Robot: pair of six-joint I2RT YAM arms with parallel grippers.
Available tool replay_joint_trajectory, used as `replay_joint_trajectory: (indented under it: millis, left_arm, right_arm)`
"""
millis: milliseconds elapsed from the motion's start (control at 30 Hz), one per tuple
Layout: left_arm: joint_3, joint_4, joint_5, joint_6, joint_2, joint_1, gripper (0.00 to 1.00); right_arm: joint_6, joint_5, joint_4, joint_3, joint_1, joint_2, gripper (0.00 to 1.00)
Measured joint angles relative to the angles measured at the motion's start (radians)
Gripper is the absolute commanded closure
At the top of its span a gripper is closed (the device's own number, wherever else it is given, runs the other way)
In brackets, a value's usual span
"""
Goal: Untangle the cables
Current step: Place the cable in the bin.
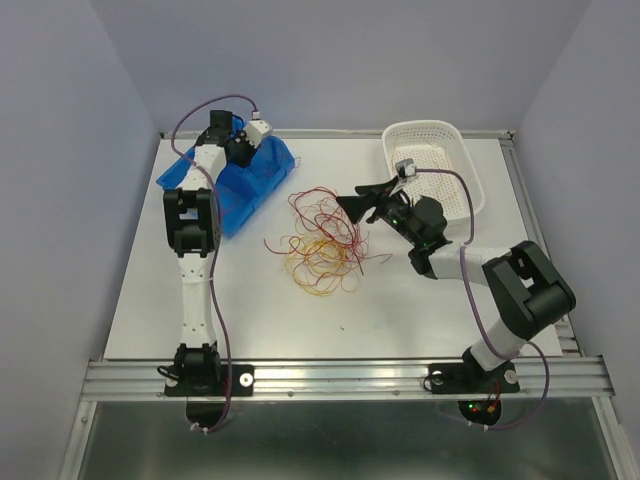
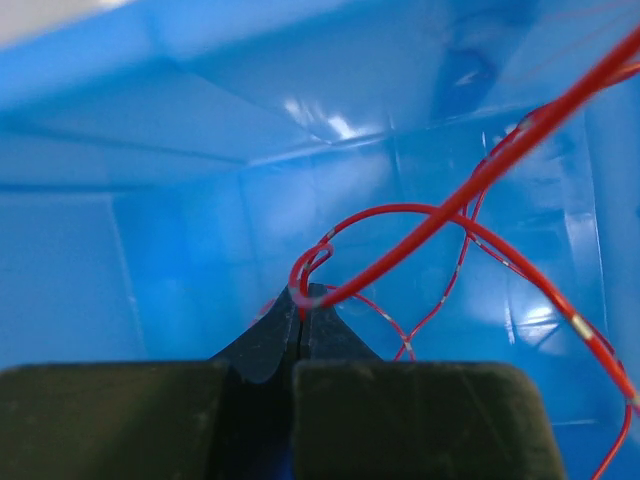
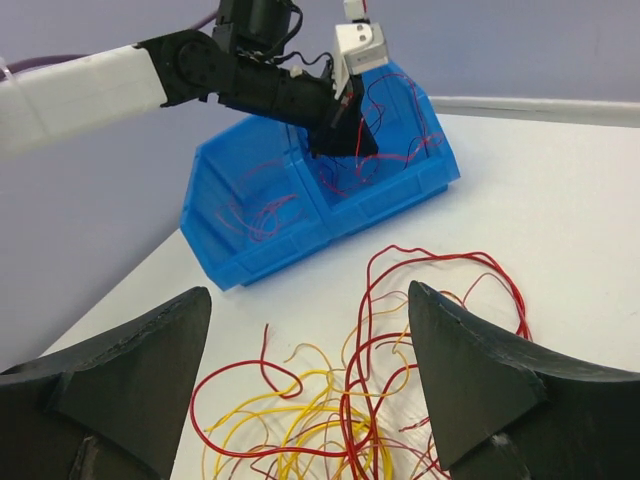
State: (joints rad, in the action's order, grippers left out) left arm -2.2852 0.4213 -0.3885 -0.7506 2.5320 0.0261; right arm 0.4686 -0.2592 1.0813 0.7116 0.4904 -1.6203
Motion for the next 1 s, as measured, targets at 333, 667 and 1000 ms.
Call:
replay_joint_trajectory:
  millis: [333,667,1000]
  left_arm:
    - [0.106,0.024,-0.003,0.066,-0.088,-0.035,0.58]
    - [0.071,-0.039,-0.002,0.116,-0.194,-0.046,0.28]
    - [0.209,-0.043,0.097,0.082,-0.362,-0.024,0.12]
  right_arm:
    - [0.005,-0.016,0.002,0.0,0.0,-0.011,0.16]
    - [0.008,-0.029,0.002,0.0,0.0,-0.022,0.15]
    - [0.027,-0.063,0.0,0.065,0.0,-0.125,0.16]
